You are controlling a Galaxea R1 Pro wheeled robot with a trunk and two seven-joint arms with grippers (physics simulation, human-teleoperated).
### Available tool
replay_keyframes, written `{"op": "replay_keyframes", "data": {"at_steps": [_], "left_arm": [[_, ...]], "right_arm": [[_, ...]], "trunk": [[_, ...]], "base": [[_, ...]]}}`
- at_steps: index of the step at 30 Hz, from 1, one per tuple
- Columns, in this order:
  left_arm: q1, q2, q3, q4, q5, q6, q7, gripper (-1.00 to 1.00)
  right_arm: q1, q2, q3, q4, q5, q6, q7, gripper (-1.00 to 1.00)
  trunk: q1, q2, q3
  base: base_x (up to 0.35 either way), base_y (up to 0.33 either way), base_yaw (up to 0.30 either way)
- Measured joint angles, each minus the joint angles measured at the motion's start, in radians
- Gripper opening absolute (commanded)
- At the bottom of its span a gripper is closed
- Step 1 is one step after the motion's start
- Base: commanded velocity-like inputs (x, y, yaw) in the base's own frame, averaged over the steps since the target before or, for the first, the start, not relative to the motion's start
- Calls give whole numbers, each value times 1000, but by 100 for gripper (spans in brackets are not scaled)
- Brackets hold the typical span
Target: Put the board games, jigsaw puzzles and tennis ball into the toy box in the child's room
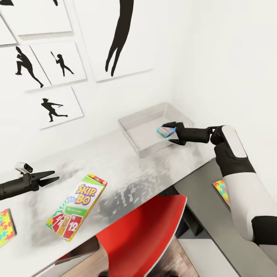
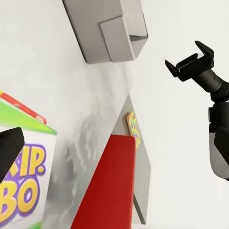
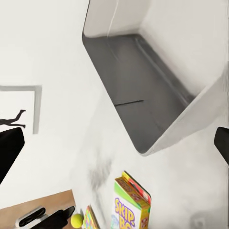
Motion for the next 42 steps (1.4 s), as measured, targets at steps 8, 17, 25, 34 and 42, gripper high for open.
{"op": "replay_keyframes", "data": {"at_steps": [8,17,25,34,42], "left_arm": [[0,0,0,0,0,0,0,100],[0,2,0,0,0,-1,0,100],[0,2,0,0,0,-2,0,100],[1,5,-1,-6,1,-8,0,100],[8,8,37,-17,1,-30,0,100]], "right_arm": [[12,-16,-1,-11,-4,0,8,100],[42,-76,0,-14,-78,0,48,100],[122,-140,0,-69,-108,0,152,100],[270,-184,0,-188,-111,0,293,100],[438,-191,-1,-355,-108,-1,414,100]], "trunk": [[0,0,11],[0,0,25],[0,0,37],[0,0,50],[0,0,62]], "base": [[-57,6,-139],[-9,1,-163],[-1,0,-166],[0,0,-166],[0,0,-176]]}}
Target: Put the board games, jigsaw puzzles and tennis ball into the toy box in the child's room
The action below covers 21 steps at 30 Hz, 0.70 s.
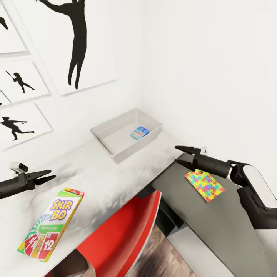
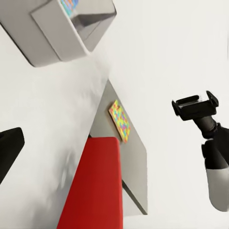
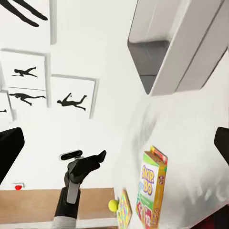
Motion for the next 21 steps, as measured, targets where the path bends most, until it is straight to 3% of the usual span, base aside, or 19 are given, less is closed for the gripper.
{"op": "replay_keyframes", "data": {"at_steps": [11,21], "left_arm": [[8,1,14,-4,1,-5,0,100],[17,-8,7,-20,2,-5,0,100]], "right_arm": [[233,-2,-14,-99,-1,-1,142,100],[361,-3,-47,-147,8,-3,175,100]], "trunk": [[0,0,16],[0,0,30]], "base": [[-71,0,-198],[-85,0,-202]]}}
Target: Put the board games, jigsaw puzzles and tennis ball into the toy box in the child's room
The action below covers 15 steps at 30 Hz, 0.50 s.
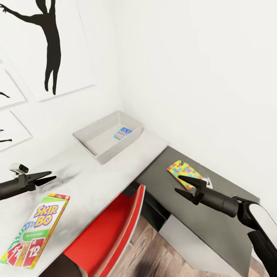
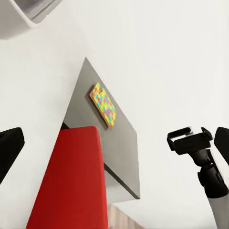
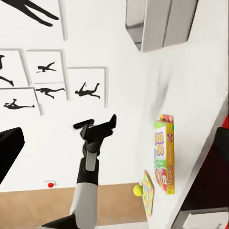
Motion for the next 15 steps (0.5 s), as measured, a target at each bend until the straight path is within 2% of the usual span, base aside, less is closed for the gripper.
{"op": "replay_keyframes", "data": {"at_steps": [11,15], "left_arm": [[26,-4,-1,-39,0,0,0,100],[32,-3,-1,-45,-1,-3,0,100]], "right_arm": [[26,4,-1,-2,88,0,37,100],[28,11,-1,-4,149,0,63,100]], "trunk": [[0,0,15],[0,0,21]], "base": [[-148,0,-202],[-30,0,-202]]}}
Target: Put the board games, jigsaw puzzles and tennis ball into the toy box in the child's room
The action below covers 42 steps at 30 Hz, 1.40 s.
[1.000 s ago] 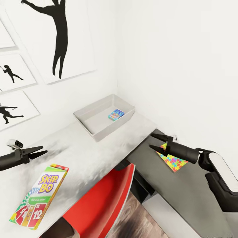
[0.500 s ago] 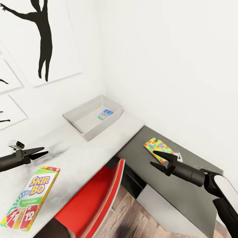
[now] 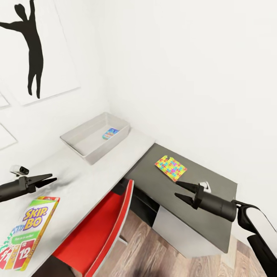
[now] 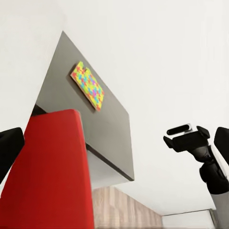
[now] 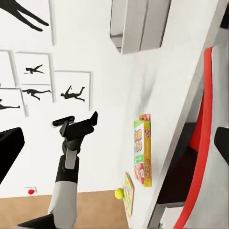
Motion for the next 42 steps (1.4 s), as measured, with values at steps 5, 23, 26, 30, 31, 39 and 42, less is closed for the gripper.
{"op": "replay_keyframes", "data": {"at_steps": [5,23,26,30,31,39,42], "left_arm": [[4,2,1,-1,-1,-14,0,100],[85,4,1,-11,-2,-73,0,100],[90,7,4,-17,0,-75,0,100],[95,10,6,-19,1,-75,0,100],[97,11,6,-20,2,-75,0,100],[112,13,9,-21,1,-77,0,100],[114,13,9,-21,-1,-79,0,100]], "right_arm": [[1,2,0,0,37,0,50,100],[75,2,2,-1,72,1,90,100],[91,4,5,-1,90,1,91,100],[98,5,6,-1,113,1,91,100],[100,8,7,-1,123,0,90,100],[103,59,5,3,251,-17,86,100],[103,79,5,2,322,-32,89,100]], "trunk": [[0,0,7],[0,0,27],[0,0,30],[0,0,34],[0,0,35],[0,0,39],[0,0,39]], "base": [[-9,0,-200],[-1,0,-147],[0,0,-179],[0,0,-203],[0,0,-171],[0,0,-68],[0,0,-12]]}}
